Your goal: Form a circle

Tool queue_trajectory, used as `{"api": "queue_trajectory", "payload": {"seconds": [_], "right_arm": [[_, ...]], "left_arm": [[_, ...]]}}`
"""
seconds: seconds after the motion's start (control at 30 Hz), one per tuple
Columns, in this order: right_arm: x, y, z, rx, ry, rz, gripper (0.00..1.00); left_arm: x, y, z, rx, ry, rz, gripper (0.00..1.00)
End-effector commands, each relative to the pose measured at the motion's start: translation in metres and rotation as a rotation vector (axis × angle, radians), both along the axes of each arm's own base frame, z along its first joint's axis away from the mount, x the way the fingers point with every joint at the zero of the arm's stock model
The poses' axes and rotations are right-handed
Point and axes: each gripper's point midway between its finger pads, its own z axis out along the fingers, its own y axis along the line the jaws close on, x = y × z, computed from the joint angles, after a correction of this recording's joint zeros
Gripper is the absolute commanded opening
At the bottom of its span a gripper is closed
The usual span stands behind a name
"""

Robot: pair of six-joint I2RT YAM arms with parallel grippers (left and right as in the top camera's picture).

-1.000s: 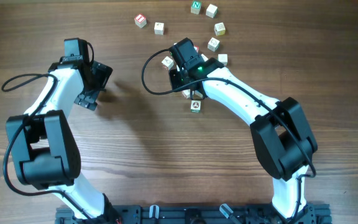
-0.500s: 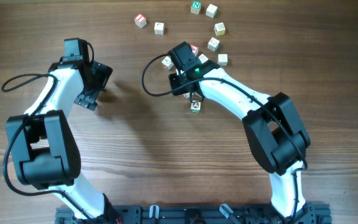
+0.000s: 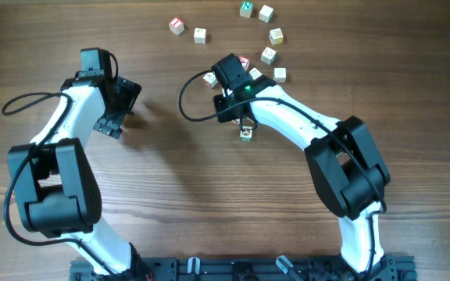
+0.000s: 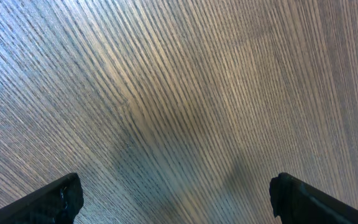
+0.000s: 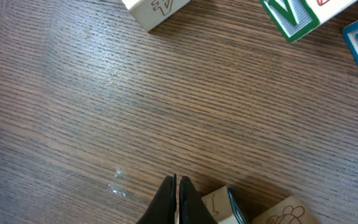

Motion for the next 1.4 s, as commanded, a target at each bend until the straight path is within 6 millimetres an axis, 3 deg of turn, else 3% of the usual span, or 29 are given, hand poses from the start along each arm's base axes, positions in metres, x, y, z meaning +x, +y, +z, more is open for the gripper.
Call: {"api": "queue_trajectory", "payload": {"seconds": [0.0, 0.1, 0.17, 0.23, 0.3, 0.53, 0.67, 0.77, 1.37], "right_arm": [[0.005, 0.008, -0.002, 0.011, -0.019, 0.034, 0.05], [0.007, 0.012, 0.004, 0.021, -0.037, 0.040, 0.05], [0.014, 0.012, 0.019, 0.028, -0.073, 0.020, 0.05], [0.026, 0.000, 0.044, 0.016, -0.135, -0.079, 0.05], [0.034, -0.010, 0.056, 0.021, -0.161, -0.124, 0.05], [0.050, -0.043, 0.050, 0.009, -0.146, -0.195, 0.05], [0.044, -0.052, 0.036, -0.011, -0.113, -0.206, 0.05], [0.034, -0.056, 0.023, -0.027, -0.079, -0.203, 0.05], [0.018, -0.058, 0.004, -0.047, -0.014, -0.172, 0.05]], "left_arm": [[0.000, 0.000, -0.004, -0.004, 0.010, 0.010, 1.00], [0.000, 0.000, -0.004, -0.004, 0.010, 0.010, 1.00], [0.000, 0.000, -0.004, -0.004, 0.010, 0.010, 1.00], [0.000, 0.000, -0.004, -0.004, 0.010, 0.010, 1.00], [0.000, 0.000, -0.004, -0.004, 0.010, 0.010, 1.00], [0.000, 0.000, -0.004, -0.004, 0.010, 0.010, 1.00], [0.000, 0.000, -0.004, -0.004, 0.010, 0.010, 1.00], [0.000, 0.000, -0.004, -0.004, 0.010, 0.010, 1.00], [0.000, 0.000, -0.004, -0.004, 0.010, 0.010, 1.00]]}}
